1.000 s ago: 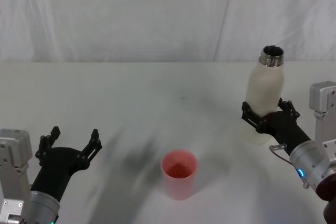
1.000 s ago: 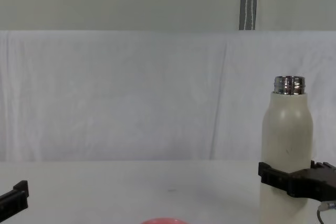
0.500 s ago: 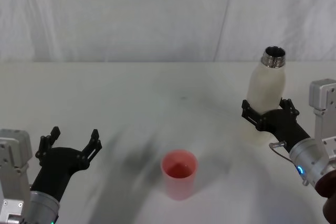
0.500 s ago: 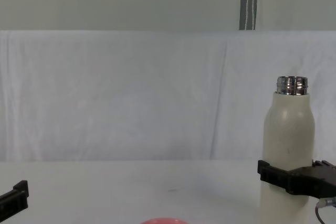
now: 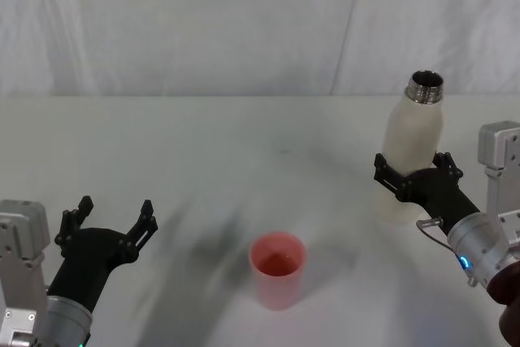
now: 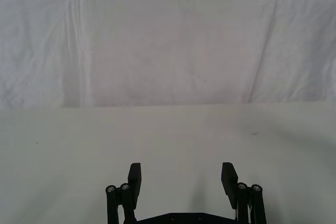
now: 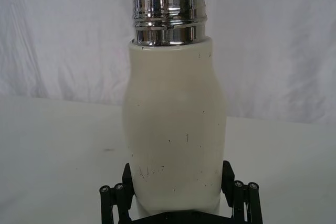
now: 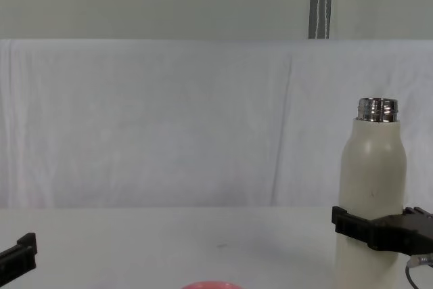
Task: Grasp the thermos with one hand and pour water into the cup lid.
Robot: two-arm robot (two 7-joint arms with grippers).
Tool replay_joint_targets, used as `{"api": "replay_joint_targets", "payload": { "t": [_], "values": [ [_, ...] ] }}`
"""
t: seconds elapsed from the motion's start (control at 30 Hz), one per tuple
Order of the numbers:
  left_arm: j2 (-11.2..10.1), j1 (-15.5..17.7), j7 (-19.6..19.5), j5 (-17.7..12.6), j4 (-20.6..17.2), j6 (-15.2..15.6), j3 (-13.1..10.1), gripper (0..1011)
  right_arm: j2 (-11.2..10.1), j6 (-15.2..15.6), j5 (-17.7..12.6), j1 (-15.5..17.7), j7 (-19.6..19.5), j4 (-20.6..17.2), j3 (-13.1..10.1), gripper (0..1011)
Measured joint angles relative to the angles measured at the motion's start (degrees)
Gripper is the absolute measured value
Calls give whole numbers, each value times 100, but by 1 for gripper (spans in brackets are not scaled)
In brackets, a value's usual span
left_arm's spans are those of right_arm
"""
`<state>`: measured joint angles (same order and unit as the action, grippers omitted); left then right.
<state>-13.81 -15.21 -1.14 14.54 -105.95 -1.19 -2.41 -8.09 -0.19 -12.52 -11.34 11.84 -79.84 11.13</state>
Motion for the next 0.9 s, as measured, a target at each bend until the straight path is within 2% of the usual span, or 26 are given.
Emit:
{"api": "replay_joint_targets", "payload": {
  "t": [0.2,0.9],
  "values": [
    [0,0,0,0,0,0,0,1001,0,0,1,3,0,-5,-2,950],
    [0,0,0,0,0,0,0,1001,0,4,7,10,-3,-16,-1,950]
  ]
}}
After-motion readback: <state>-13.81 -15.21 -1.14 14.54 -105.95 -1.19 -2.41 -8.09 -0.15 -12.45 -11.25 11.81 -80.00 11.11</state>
